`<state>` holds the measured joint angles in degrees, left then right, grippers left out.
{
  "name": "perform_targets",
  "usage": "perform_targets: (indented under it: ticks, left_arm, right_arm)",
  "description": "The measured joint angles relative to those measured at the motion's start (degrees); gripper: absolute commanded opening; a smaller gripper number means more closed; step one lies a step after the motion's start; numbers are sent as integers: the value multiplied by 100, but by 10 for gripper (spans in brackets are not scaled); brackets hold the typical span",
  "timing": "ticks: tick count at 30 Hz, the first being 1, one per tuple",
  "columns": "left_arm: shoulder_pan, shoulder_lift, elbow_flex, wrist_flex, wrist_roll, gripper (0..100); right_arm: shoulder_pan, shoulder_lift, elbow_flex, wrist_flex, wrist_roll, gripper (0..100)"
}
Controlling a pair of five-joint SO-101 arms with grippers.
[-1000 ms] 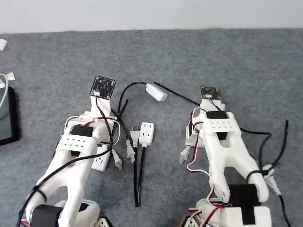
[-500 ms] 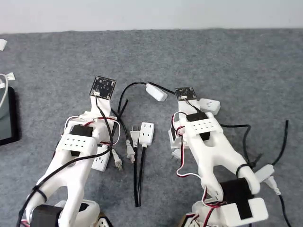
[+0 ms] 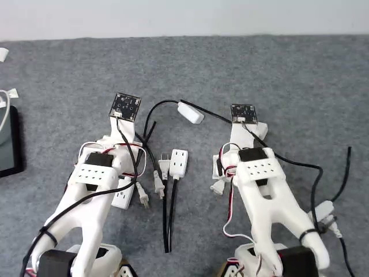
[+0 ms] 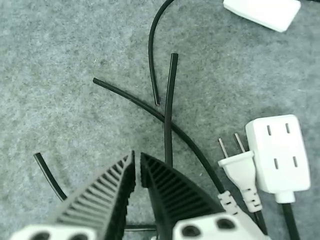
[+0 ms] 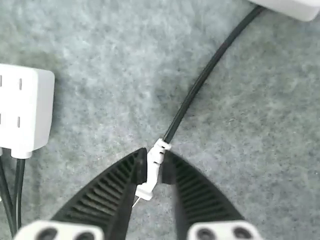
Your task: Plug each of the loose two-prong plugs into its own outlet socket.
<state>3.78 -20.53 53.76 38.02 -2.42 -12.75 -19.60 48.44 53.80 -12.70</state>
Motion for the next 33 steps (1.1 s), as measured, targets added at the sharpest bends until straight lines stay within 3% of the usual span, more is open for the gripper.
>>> perform_targets:
  ticks: [12,28,33]
  left_arm:
    - [0,0,0,0,0,13]
    - [0,0,0,0,0,13]
    - [0,0,0,0,0,13]
  right_arm:
    - [-9,88,193,-440,-299,134]
    - [26,1064,-229,-273,-659,131]
    - [18,1160,-229,-290,-659,46]
